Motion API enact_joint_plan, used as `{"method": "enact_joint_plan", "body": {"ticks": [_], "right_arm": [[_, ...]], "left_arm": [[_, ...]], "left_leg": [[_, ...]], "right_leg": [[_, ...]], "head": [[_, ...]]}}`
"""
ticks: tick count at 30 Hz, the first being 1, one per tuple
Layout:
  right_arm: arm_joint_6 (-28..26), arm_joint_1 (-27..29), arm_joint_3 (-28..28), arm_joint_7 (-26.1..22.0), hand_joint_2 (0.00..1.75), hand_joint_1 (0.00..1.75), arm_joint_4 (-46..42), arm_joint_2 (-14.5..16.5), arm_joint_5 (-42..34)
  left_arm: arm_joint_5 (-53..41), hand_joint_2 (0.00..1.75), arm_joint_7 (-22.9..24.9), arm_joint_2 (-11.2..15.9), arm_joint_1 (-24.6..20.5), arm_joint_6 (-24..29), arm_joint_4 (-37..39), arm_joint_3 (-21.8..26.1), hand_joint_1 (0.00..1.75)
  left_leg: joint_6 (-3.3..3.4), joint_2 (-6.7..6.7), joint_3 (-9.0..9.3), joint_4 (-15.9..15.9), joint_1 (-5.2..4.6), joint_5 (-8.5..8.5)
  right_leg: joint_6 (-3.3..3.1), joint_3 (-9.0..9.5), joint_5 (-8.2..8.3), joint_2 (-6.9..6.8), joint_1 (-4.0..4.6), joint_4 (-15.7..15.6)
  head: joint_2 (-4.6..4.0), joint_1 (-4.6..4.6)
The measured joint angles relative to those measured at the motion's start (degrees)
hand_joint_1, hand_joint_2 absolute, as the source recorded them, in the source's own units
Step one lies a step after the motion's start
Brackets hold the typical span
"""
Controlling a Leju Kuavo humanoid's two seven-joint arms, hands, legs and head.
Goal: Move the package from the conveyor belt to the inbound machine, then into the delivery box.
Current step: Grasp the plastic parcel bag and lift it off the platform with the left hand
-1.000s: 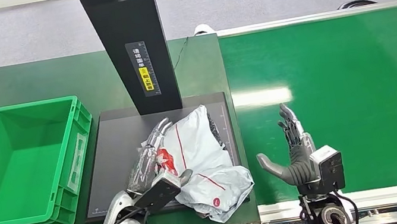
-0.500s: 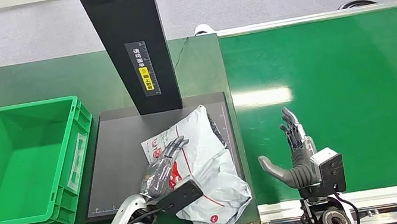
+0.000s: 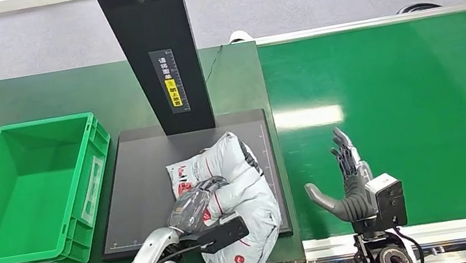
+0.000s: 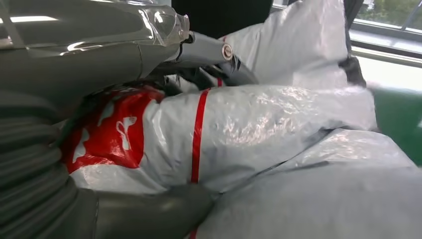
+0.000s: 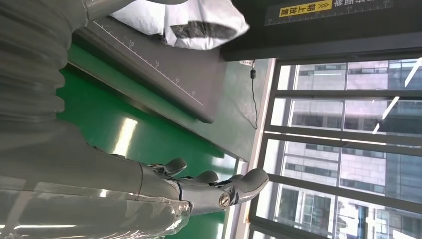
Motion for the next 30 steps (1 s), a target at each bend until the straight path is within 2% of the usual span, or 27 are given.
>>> {"method": "enact_joint_plan", "body": {"ticks": [13, 18, 23, 30], "right_arm": [[0.36, 0.34, -0.3, 0.84, 1.75, 0.0, -0.08, 0.48, 0.8], [0.38, 1.11, -0.44, 0.87, 1.75, 0.0, -0.78, 0.48, 0.92], [0.53, 1.61, -0.64, 0.81, 1.75, 0.0, -1.29, 0.48, 0.79], [0.6, 1.93, -1.04, 0.61, 1.75, 0.0, -2.03, 0.48, 0.39]], "left_arm": [[-0.02, 1.75, -3.48, -0.01, -0.35, 3.27, 0.53, 1.56, 1.75], [3.5, 1.75, -8.43, -0.26, 1.37, 6.6, -1.21, 2.74, 1.75], [8.45, 1.75, -15.43, -0.29, 4.14, 12.51, -5.34, 3.47, 1.75], [10.46, 1.75, -21.57, 0.03, 7.27, 22.64, -13.35, 4.62, 1.75]], "left_leg": [[0.0, 0.0, 0.17, 0.0, 0.0, 0.0], [-0.01, 0.01, -0.04, 0.01, 0.0, 0.0], [-0.01, 0.02, -0.21, 0.02, 0.0, 0.0], [-0.01, 0.02, -0.36, 0.02, 0.0, 0.0]], "right_leg": [[0.0, 0.08, 0.0, 0.0, 0.0, 0.0], [0.0, -0.16, 0.0, 0.02, 0.0, 0.01], [0.0, -0.33, 0.0, 0.02, 0.0, 0.01], [0.0, -0.47, 0.0, 0.02, 0.0, 0.01]], "head": [[0.0, -0.01], [0.0, -0.01], [0.0, -0.01], [0.0, -0.01]]}}
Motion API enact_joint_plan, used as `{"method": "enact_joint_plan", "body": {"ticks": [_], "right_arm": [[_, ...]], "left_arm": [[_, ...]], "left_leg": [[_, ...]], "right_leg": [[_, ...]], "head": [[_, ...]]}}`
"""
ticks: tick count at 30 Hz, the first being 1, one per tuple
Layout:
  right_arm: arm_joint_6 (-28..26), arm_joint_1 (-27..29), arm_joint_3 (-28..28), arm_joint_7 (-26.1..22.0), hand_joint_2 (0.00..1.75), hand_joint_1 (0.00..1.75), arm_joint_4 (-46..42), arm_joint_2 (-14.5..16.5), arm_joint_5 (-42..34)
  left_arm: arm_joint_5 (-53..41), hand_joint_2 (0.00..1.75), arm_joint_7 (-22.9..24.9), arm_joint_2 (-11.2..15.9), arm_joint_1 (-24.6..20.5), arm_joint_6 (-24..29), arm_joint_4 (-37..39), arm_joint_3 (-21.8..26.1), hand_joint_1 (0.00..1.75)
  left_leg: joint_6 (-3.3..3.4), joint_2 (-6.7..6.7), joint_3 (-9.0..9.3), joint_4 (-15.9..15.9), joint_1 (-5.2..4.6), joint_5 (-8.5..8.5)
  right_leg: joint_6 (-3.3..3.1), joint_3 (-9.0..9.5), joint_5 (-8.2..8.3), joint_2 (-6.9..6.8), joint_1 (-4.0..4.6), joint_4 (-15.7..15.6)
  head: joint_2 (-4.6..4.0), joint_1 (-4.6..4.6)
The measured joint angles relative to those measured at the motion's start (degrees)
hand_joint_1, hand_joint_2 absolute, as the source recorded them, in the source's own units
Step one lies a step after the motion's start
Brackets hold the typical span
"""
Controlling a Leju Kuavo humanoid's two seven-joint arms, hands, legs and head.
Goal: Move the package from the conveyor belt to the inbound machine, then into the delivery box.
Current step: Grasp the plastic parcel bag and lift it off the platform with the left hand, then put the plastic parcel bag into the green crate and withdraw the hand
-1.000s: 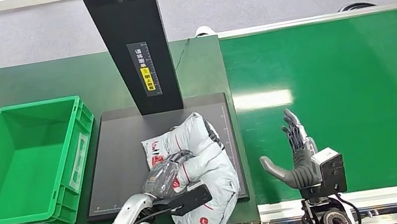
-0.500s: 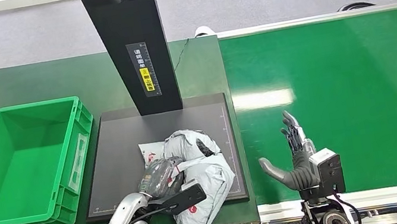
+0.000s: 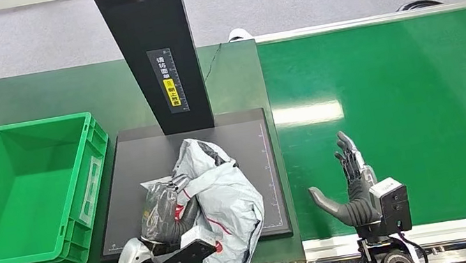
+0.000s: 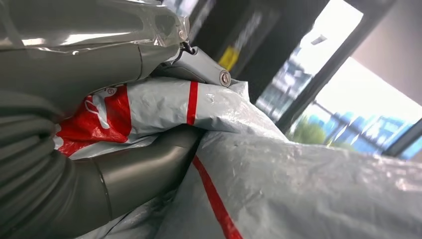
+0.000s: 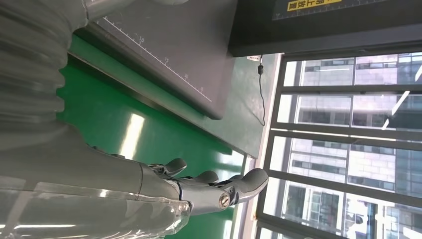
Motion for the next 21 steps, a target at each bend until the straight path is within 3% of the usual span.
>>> {"method": "enact_joint_plan", "body": {"ticks": [5, 13, 21], "right_arm": [[0.07, -0.21, -0.06, 0.0, 1.75, 0.0, -0.04, 0.0, -0.47], [0.1, -0.63, -0.06, 0.0, 1.75, 0.0, -0.02, -0.03, -0.79], [0.09, -0.6, -0.06, -0.1, 1.75, 0.0, -0.02, -0.2, -1.02]], "left_arm": [[-0.24, 1.75, -2.38, 0.3, 0.71, 6.35, -4.57, 0.32, 1.75], [-4.1, 1.75, -1.51, 0.96, -0.4, 12.05, -6.66, 2.26, 1.75], [-6.95, 1.75, 1.42, 2.9, -5.28, 16.41, -6.05, 7.84, 1.75]], "left_leg": [[0.0, 0.0, -0.01, 0.0, 0.0, 0.0], [0.0, 0.0, -0.01, 0.0, 0.0, 0.01], [-0.01, 0.0, -0.01, 0.0, 0.01, 0.02]], "right_leg": [[0.0, 0.0, 0.0, 0.0, 0.0, 0.0], [0.0, -0.01, 0.0, 0.0, 0.0, 0.0], [0.0, -0.03, 0.0, 0.0, 0.01, 0.01]], "head": [[0.0, 0.01], [0.0, -0.01], [0.0, 0.0]]}}
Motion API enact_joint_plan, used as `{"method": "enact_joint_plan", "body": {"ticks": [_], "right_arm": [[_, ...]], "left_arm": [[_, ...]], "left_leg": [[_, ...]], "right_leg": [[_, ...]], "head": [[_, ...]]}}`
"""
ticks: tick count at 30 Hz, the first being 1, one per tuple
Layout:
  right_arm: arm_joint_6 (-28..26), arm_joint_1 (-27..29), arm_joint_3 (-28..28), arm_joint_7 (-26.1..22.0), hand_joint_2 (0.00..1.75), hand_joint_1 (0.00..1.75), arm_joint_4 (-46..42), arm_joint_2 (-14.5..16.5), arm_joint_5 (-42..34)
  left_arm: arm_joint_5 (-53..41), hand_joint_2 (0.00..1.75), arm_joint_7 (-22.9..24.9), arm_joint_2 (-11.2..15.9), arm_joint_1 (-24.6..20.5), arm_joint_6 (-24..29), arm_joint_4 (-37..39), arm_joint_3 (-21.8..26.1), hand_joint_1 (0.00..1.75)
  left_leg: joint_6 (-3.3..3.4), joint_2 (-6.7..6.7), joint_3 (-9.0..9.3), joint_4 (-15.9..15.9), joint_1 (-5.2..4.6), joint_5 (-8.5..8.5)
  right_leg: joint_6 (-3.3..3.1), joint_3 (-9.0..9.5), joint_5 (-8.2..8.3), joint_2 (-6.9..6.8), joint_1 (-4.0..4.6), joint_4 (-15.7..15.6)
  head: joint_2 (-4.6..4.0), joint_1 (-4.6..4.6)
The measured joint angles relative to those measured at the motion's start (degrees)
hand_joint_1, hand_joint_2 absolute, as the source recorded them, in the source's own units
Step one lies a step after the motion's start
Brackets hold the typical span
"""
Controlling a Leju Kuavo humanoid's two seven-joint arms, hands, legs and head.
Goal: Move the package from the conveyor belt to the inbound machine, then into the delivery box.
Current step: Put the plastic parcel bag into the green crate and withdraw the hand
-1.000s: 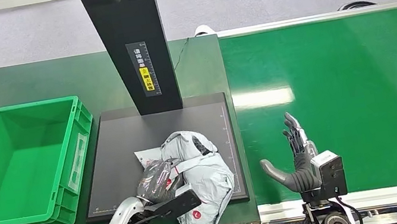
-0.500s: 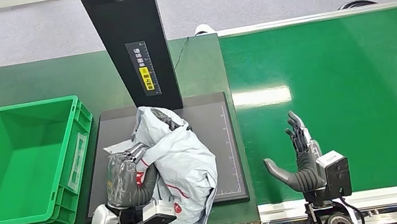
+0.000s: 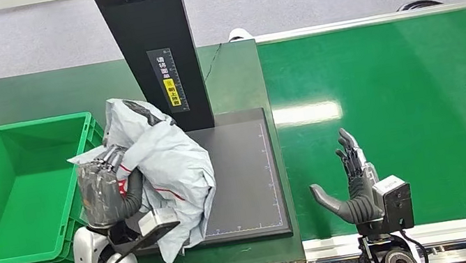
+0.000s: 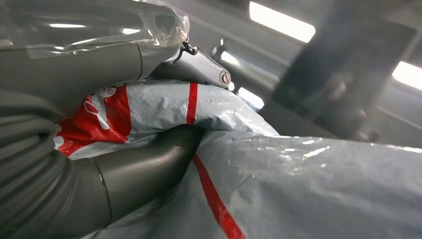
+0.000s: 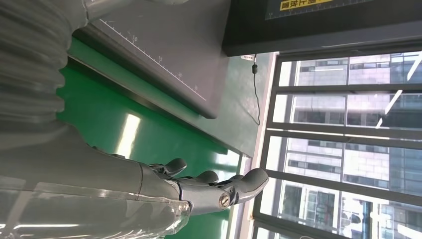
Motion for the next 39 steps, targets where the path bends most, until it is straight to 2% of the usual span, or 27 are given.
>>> {"method": "enact_joint_plan", "body": {"ticks": [12, 20, 25, 29, 35, 39], "right_arm": [[-1.06, 1.08, -0.01, -0.22, 1.75, 0.0, -0.31, -0.93, -0.97], [-1.26, 2.65, -0.34, 0.1, 1.75, 0.0, -1.67, -1.22, -1.02], [-1.22, 3.03, -0.77, 0.46, 1.75, 0.0, -2.16, -1.22, -0.91], [-1.04, 3.07, -0.93, 0.75, 1.75, 0.0, -2.21, -1.2, -0.56], [-0.49, 2.76, -1.05, 1.04, 1.75, 0.0, -2.17, -0.96, 0.21], [-0.19, 2.23, -1.05, 1.38, 1.75, 0.0, -1.84, -0.87, 0.62]], "left_arm": [[-0.51, 1.75, 5.91, 4.54, -10.74, 1.99, 9.0, 12.96, 1.75], [-2.29, 1.75, 13.52, 6.5, -14.56, -1.82, 15.09, 21.06, 1.75], [-4.99, 1.75, 18.04, 6.76, -15.66, -6.15, 18.2, 23.97, 1.75], [-9.32, 1.75, 21.82, 6.76, -15.77, -12.54, 20.03, 24.44, 1.75], [-14.58, 1.75, 30.11, 6.88, -17.01, -20.64, 24.13, 24.68, 1.75], [-15.0, 1.75, 32.28, 7.81, -18.52, -23.85, 27.9, 25.74, 1.75]], "left_leg": [[-0.01, 0.03, -0.02, 0.0, 0.0, 0.01], [-0.01, 0.04, -0.04, 0.0, 0.0, 0.01], [-0.01, 0.05, -0.04, 0.0, 0.0, 0.01], [-0.01, 0.04, -0.05, 0.01, 0.0, 0.01], [-0.01, 0.03, -0.06, 0.0, 0.0, 0.01], [-0.02, 0.03, -0.04, -0.01, 0.01, 0.02]], "right_leg": [[-0.01, -0.05, 0.01, 0.03, 0.01, 0.02], [-0.01, -0.09, 0.0, 0.05, 0.01, 0.02], [-0.01, -0.08, 0.0, 0.06, 0.0, 0.02], [0.0, -0.09, 0.0, 0.05, 0.0, 0.02], [-0.01, -0.07, 0.01, 0.05, 0.01, 0.02], [-0.01, -0.05, 0.01, 0.05, 0.02, 0.03]], "head": [[0.01, 0.01], [0.0, 0.01], [0.0, 0.01], [0.0, 0.02], [0.0, 0.01], [0.0, 0.01]]}}
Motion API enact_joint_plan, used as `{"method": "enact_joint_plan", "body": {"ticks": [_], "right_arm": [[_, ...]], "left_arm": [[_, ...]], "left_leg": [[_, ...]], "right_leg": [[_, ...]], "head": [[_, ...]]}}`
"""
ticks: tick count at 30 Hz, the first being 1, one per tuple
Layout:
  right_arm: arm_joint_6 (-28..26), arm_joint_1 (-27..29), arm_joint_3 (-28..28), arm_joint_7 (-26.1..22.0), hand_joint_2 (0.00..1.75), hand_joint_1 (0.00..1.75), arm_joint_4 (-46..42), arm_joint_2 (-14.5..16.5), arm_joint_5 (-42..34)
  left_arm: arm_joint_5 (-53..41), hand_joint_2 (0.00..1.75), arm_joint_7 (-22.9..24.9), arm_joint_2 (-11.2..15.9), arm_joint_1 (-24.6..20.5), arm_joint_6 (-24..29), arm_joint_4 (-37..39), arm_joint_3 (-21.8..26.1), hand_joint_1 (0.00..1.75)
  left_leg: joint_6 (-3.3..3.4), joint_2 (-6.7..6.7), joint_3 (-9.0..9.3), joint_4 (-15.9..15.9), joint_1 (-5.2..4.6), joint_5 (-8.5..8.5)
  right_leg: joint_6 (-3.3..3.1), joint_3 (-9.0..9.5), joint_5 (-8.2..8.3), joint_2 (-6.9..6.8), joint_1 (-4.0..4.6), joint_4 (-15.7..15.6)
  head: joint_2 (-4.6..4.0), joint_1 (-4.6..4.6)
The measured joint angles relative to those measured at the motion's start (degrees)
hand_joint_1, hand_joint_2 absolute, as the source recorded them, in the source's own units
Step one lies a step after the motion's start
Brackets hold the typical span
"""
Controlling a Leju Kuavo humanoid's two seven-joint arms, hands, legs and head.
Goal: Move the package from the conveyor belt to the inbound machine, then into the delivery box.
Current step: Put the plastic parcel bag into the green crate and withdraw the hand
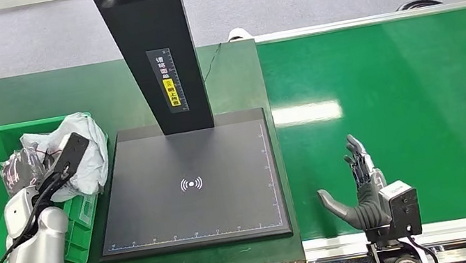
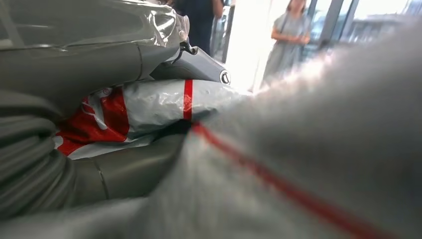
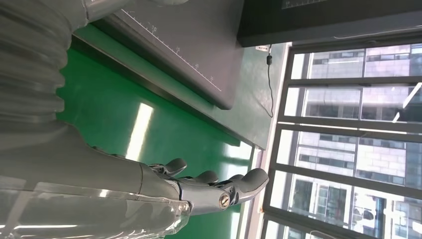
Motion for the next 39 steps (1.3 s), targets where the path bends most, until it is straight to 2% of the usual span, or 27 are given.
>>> {"method": "enact_joint_plan", "body": {"ticks": [7, 8, 11, 12, 20, 24, 31, 36, 39], "right_arm": [[0.03, -0.36, 0.0, 0.54, 1.75, 0.0, 0.22, 0.15, 0.46], [0.03, -0.36, 0.0, 0.57, 1.75, 0.0, 0.22, 0.19, 0.5], [0.03, -0.37, 0.0, 0.68, 1.75, 0.0, 0.26, 0.36, 0.58], [0.04, -0.37, 0.01, 0.7, 1.75, 0.0, 0.29, 0.42, 0.59], [0.07, -0.34, 0.11, 0.81, 1.75, 0.0, 0.49, 0.68, 0.63], [0.04, -0.27, 0.21, 0.9, 1.75, 0.0, 0.49, 0.78, 0.68], [-0.49, -0.21, 0.48, 0.9, 1.75, 0.0, 0.49, 0.76, 0.44], [-1.28, -0.21, 0.91, 0.62, 1.75, 0.0, 0.49, 0.64, -0.4], [-1.61, -0.21, 1.19, 0.54, 1.75, 0.0, 0.49, 0.49, -0.61]], "left_arm": [[2.81, 1.75, 0.9, 1.31, -0.77, 2.78, 3.76, 3.51, 1.75], [3.24, 1.75, 0.96, 1.5, -0.77, 3.4, 4.08, 4.11, 1.67], [4.2, 1.75, 1.07, 2.17, -0.8, 5.22, 4.99, 5.85, 0.36], [4.44, 1.75, 1.04, 2.39, -0.81, 5.89, 5.3, 6.42, 0.0], [6.95, 1.75, -1.94, 2.69, 0.11, 13.39, 5.57, 9.26, 0.0], [9.33, 1.75, -5.26, 2.32, 1.01, 17.73, 4.05, 9.8, 0.0], [16.44, 1.75, -16.16, 1.22, 3.72, 27.75, -1.52, 9.95, 0.0], [21.69, 1.75, -26.99, -0.36, 4.92, 28.65, -5.74, 11.23, 0.0], [24.31, 1.75, -31.82, -1.7, 5.11, 28.64, -7.71, 12.35, 0.0]], "left_leg": [[0.0, 0.03, 0.02, 0.0, 0.0, 0.0], [0.0, 0.03, 0.02, 0.0, 0.0, 0.0], [0.0, 0.03, 0.01, 0.0, 0.01, 0.0], [0.0, 0.03, 0.0, 0.0, 0.01, 0.0], [0.0, 0.01, -0.02, 0.0, 0.01, 0.0], [0.0, 0.01, -0.02, 0.0, 0.01, 0.0], [0.0, 0.01, -0.01, 0.0, 0.01, 0.0], [0.0, 0.01, -0.01, 0.0, 0.01, 0.0], [0.0, 0.01, -0.01, 0.01, 0.01, 0.0]], "right_leg": [[0.0, 0.01, 0.0, 0.02, 0.0, 0.01], [0.0, 0.0, 0.0, 0.02, 0.0, 0.01], [0.0, -0.01, 0.0, 0.02, 0.01, 0.01], [0.0, -0.02, 0.0, 0.02, 0.02, 0.01], [0.0, -0.01, 0.0, 0.01, 0.01, 0.01], [0.0, -0.02, 0.0, 0.01, 0.01, 0.01], [0.0, -0.02, 0.0, 0.01, 0.02, 0.01], [0.0, -0.01, 0.0, 0.01, 0.01, 0.01], [0.0, 0.0, 0.0, 0.01, 0.01, 0.01]], "head": [[0.0, 0.0], [0.0, 0.0], [0.0, 0.0], [0.0, 0.0], [0.0, 0.01], [0.0, 0.0], [0.0, 0.0], [0.0, 0.01], [0.0, 0.01]]}}
